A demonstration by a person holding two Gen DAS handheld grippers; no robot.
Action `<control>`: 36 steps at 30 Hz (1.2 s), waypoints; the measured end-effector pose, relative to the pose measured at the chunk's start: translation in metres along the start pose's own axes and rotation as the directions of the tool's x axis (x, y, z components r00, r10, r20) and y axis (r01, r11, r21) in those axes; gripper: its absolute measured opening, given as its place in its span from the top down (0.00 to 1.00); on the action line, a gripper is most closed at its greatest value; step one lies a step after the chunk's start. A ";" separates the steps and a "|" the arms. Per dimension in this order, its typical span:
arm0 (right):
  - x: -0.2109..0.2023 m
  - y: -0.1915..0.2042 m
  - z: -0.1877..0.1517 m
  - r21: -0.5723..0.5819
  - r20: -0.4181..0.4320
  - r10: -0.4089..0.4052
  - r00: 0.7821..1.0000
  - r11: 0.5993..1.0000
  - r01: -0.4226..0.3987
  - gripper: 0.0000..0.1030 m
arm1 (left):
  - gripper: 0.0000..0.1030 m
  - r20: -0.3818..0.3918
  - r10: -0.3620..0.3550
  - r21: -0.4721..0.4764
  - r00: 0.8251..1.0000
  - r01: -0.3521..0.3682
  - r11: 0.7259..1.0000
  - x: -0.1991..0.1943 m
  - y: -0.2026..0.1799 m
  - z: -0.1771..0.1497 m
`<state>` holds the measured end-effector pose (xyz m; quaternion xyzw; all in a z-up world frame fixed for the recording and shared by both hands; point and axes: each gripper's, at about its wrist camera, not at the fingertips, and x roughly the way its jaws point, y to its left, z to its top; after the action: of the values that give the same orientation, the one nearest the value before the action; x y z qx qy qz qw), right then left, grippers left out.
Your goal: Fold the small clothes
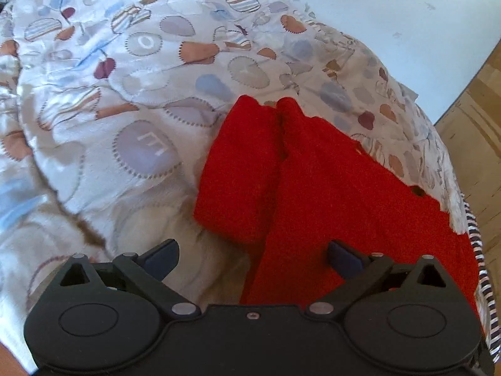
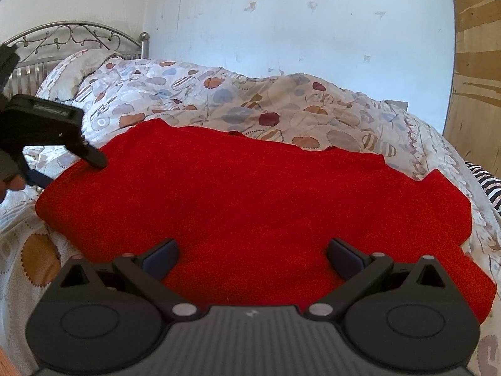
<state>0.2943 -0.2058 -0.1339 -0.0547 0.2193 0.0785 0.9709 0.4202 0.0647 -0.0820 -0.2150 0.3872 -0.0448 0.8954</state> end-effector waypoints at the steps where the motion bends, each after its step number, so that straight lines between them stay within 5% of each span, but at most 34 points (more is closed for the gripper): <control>1: 0.000 0.000 0.000 0.000 0.001 0.000 1.000 1.000 0.000 0.00 | 0.03 -0.004 -0.004 0.000 1.000 0.004 1.000 0.003 -0.001 0.002; 15: 0.000 0.000 -0.001 0.003 0.003 0.001 1.000 1.000 -0.001 0.00 | 0.04 -0.040 -0.004 0.027 0.999 0.005 1.000 0.026 -0.007 0.007; 20: 0.001 0.000 -0.001 0.004 0.003 0.001 1.000 1.000 -0.001 0.00 | 0.27 -0.050 -0.033 0.039 0.998 0.035 0.999 0.025 -0.011 0.007; 22: 0.001 0.000 -0.001 0.005 0.003 0.002 1.000 1.000 -0.002 0.00 | 0.45 -0.048 -0.053 0.039 0.997 0.055 0.998 0.024 -0.014 0.008; 30: 0.000 0.001 0.000 0.010 0.005 0.005 1.000 1.000 -0.005 0.00 | 0.46 -0.044 -0.061 -0.039 0.997 0.059 0.998 0.031 -0.012 0.008; 36: 0.000 0.001 -0.001 0.011 0.007 0.004 1.000 1.000 -0.005 0.00 | 0.65 -0.032 -0.055 -0.026 0.998 0.054 0.998 0.027 -0.019 0.008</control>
<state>0.2942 -0.2054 -0.1350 -0.0487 0.2166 0.0797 0.9718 0.4465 0.0435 -0.0877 -0.2359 0.3963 -0.0677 0.8847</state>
